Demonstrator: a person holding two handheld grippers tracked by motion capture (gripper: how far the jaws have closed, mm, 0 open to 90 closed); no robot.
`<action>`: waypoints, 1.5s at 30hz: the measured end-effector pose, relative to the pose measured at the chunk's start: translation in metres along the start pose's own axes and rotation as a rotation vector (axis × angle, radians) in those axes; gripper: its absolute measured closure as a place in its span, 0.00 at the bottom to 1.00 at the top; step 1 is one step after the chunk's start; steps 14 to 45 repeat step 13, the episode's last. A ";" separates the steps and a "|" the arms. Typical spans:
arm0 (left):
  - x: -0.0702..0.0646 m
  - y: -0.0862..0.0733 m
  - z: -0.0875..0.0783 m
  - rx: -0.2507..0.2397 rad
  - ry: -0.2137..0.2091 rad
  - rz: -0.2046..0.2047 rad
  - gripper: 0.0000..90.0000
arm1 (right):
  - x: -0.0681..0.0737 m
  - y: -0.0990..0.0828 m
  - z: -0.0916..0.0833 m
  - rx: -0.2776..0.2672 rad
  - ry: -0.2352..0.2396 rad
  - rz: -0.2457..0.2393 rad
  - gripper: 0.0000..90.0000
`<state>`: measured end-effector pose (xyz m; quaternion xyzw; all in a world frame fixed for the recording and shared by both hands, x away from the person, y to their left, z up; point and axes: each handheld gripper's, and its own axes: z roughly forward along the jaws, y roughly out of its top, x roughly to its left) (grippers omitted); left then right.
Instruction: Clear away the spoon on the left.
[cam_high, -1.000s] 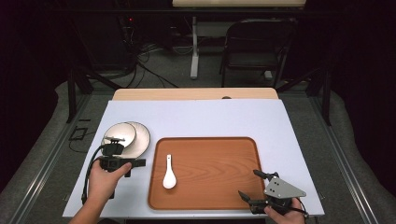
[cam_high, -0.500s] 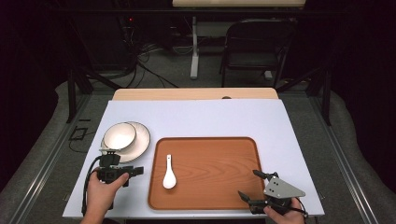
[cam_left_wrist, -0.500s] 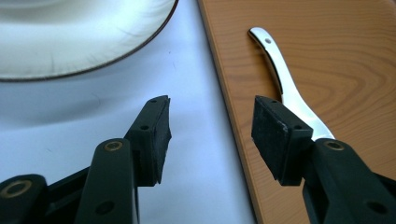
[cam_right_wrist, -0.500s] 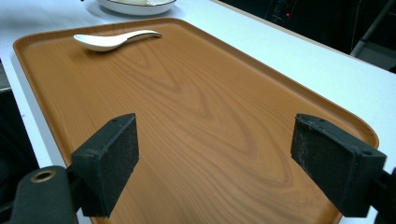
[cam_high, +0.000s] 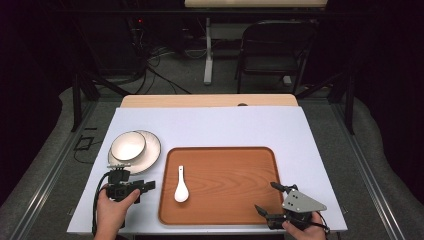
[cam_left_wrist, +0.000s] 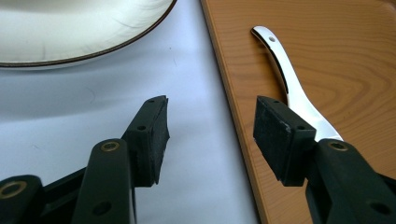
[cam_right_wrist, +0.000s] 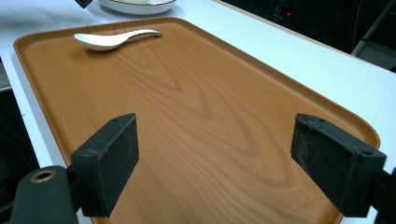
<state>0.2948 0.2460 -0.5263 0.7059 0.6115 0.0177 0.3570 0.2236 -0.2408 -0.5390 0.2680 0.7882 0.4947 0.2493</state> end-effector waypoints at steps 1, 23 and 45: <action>0.000 0.000 0.000 0.000 -0.002 0.002 0.50 | 0.000 0.000 0.000 0.000 0.000 0.000 0.17; -0.003 0.004 0.002 -0.015 -0.063 -0.016 0.51 | -0.001 -0.001 0.001 0.003 0.001 0.008 0.17; -0.003 0.004 0.002 -0.015 -0.063 -0.016 0.51 | -0.001 -0.001 0.001 0.003 0.001 0.008 0.17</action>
